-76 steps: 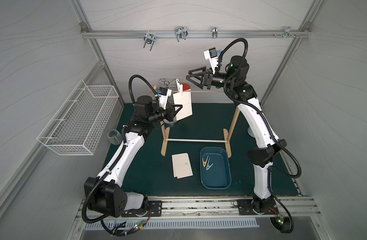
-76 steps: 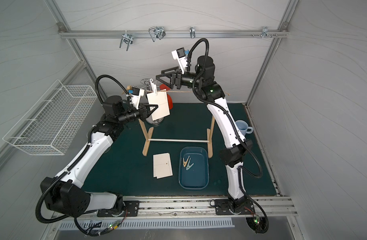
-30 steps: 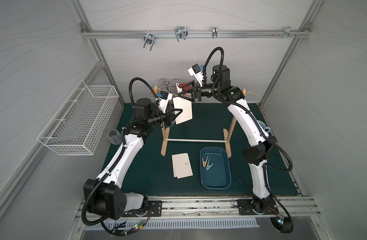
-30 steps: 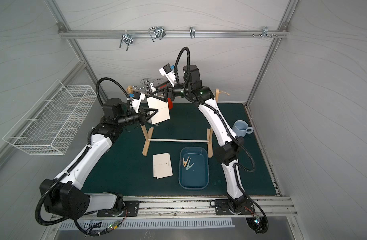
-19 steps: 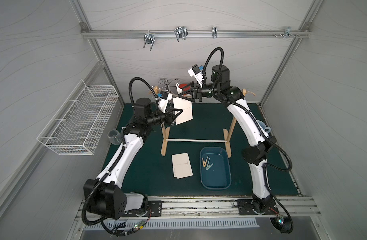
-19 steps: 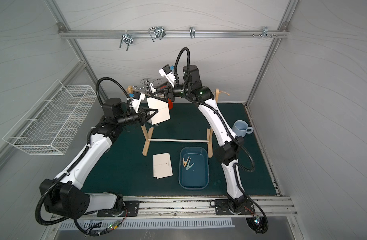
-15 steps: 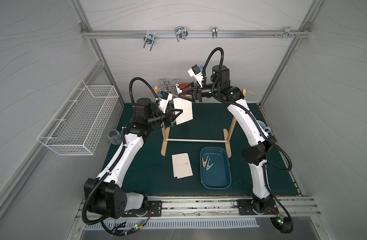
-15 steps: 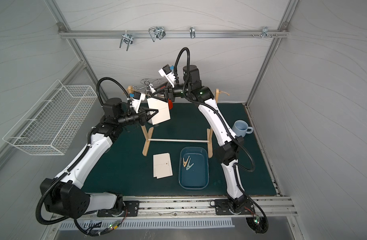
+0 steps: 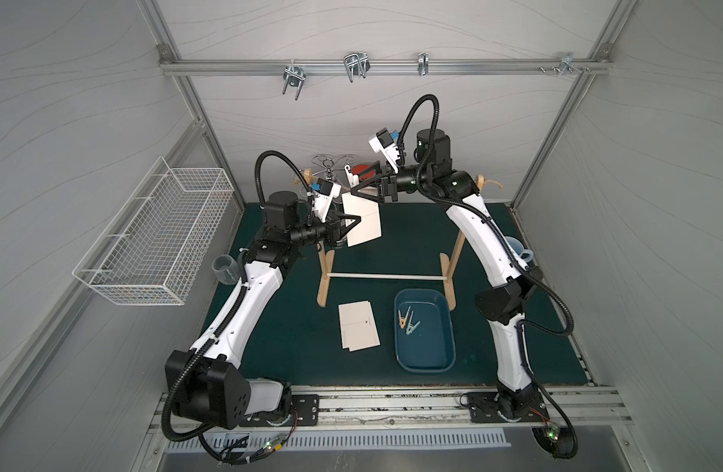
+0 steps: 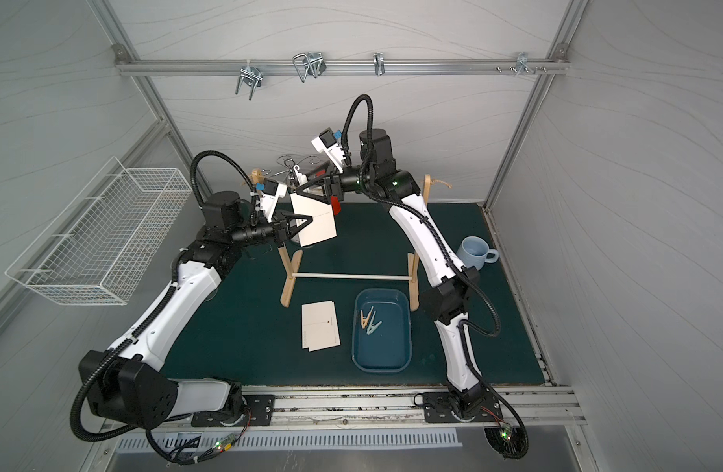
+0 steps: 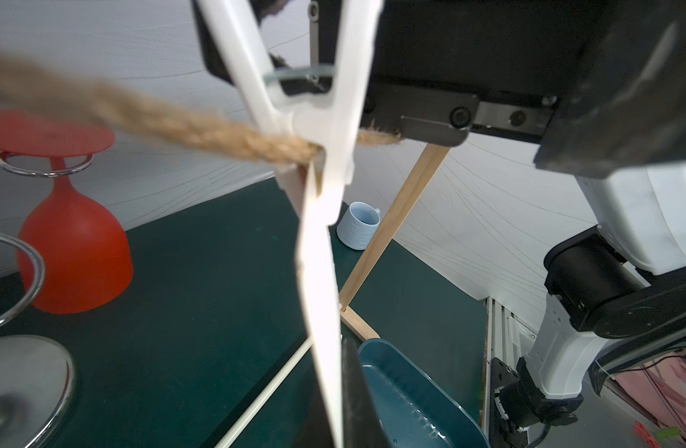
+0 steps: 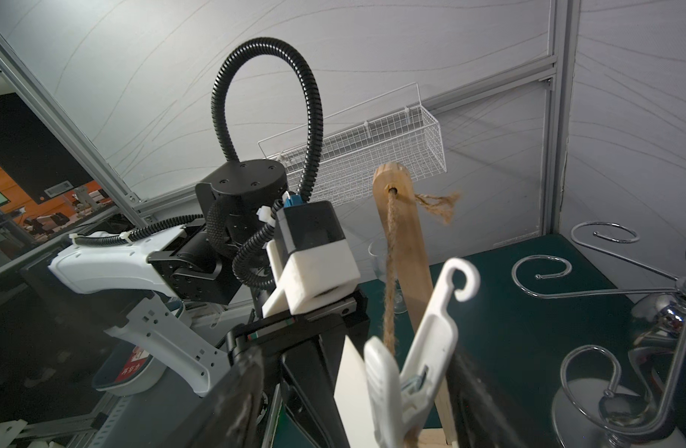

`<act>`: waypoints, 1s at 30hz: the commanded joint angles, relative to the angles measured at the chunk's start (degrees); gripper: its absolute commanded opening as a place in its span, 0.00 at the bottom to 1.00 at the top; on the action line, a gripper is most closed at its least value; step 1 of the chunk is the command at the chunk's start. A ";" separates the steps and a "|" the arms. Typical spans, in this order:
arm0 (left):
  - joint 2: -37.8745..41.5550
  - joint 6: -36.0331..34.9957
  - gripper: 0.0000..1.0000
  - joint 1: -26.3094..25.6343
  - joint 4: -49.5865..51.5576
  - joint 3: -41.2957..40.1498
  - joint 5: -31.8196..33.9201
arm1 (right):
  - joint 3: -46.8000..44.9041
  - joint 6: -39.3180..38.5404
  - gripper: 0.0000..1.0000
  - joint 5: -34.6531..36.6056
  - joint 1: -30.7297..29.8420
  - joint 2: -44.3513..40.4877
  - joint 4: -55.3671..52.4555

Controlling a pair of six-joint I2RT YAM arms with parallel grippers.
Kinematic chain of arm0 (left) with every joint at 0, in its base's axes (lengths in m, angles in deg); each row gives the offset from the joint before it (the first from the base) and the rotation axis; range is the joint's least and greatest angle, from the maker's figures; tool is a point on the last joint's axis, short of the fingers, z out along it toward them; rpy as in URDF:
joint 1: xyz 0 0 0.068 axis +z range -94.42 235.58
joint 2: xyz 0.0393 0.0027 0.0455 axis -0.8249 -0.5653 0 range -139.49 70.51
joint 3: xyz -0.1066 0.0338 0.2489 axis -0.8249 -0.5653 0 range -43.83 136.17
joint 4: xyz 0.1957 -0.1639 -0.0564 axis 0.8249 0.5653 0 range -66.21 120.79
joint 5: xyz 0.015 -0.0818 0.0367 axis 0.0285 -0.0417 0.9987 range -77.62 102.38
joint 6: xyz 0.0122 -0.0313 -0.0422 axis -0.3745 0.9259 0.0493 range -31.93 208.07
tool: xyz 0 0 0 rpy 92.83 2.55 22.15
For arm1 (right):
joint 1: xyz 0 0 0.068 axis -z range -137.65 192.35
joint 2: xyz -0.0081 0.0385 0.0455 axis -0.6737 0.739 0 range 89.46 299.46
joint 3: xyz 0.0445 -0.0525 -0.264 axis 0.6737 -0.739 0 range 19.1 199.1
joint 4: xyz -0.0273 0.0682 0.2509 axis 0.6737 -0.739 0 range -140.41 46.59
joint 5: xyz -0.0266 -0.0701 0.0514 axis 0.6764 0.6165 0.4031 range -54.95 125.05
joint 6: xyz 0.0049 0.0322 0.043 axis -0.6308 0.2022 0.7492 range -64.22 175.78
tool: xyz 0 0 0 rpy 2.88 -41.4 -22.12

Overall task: Remove the postcards from the strings
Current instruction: Remove the clamp from the clothesline.

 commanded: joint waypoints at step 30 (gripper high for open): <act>-1.36 -1.41 0.00 0.17 1.68 3.94 -2.67 | 0.29 2.91 0.56 -7.43 0.14 1.91 4.21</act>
